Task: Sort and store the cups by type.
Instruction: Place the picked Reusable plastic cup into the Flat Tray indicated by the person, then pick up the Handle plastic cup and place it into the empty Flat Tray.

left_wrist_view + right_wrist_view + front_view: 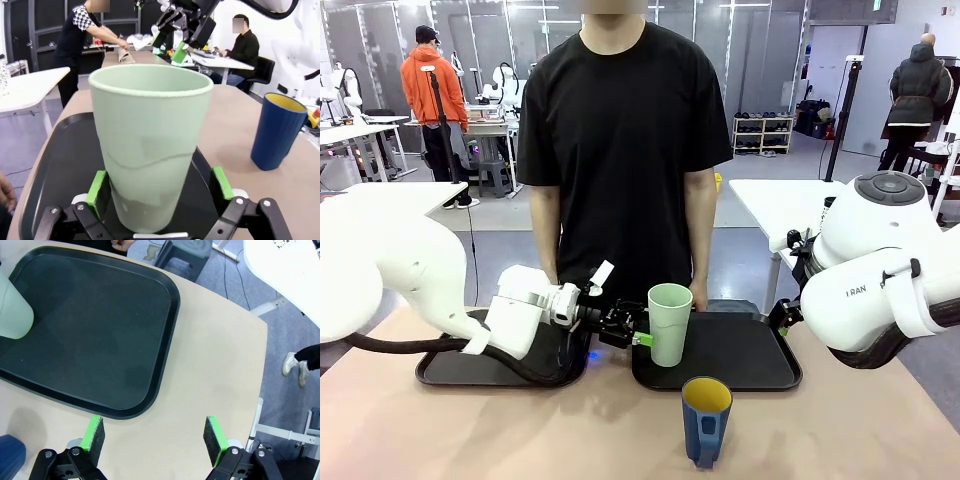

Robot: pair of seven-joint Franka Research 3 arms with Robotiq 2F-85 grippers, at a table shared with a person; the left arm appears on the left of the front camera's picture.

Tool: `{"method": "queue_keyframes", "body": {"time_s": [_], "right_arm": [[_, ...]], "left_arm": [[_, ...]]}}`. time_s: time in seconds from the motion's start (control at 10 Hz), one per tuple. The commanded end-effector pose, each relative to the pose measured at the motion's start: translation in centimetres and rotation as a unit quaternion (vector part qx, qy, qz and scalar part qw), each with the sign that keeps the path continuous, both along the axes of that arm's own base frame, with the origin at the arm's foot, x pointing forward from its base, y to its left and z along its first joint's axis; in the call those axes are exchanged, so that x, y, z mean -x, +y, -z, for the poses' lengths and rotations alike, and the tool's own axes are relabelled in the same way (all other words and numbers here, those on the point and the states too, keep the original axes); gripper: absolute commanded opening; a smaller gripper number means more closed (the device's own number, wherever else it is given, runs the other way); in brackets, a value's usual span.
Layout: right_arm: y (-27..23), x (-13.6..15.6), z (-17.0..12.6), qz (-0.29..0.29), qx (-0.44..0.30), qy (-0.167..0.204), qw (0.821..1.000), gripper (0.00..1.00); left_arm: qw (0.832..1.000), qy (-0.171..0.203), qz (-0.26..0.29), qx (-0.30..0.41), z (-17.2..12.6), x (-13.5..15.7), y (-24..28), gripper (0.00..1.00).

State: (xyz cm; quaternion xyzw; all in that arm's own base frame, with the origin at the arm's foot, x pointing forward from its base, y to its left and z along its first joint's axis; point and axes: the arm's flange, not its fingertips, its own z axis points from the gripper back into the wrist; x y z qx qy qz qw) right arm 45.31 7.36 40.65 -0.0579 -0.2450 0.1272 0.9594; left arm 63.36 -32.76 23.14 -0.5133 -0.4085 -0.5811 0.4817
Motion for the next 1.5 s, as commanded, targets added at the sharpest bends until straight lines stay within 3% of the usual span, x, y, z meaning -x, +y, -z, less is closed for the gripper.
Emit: {"method": "queue_keyframes", "body": {"time_s": [0.0,0.7,0.9,1.4], "right_arm": [[0.0,-0.1,0.0,0.000,0.000,0.000,1.000,1.00],[0.0,-0.1,0.0,0.000,0.000,0.000,1.000,1.00],[0.0,-0.1,0.0,0.000,0.000,0.000,1.000,1.00],[0.0,-0.1,0.0,0.000,0.000,0.000,1.000,1.00]], "left_arm": [[0.999,-0.014,-0.040,-0.019,-1.2,2.4,3.1,1.00],[0.993,-0.043,-0.087,-0.062,-3.5,4.9,7.3,1.00],[0.996,-0.029,-0.064,-0.064,-3.5,3.7,7.5,1.00],[0.996,-0.029,-0.064,-0.064,-3.5,3.7,7.5,1.00]]}}
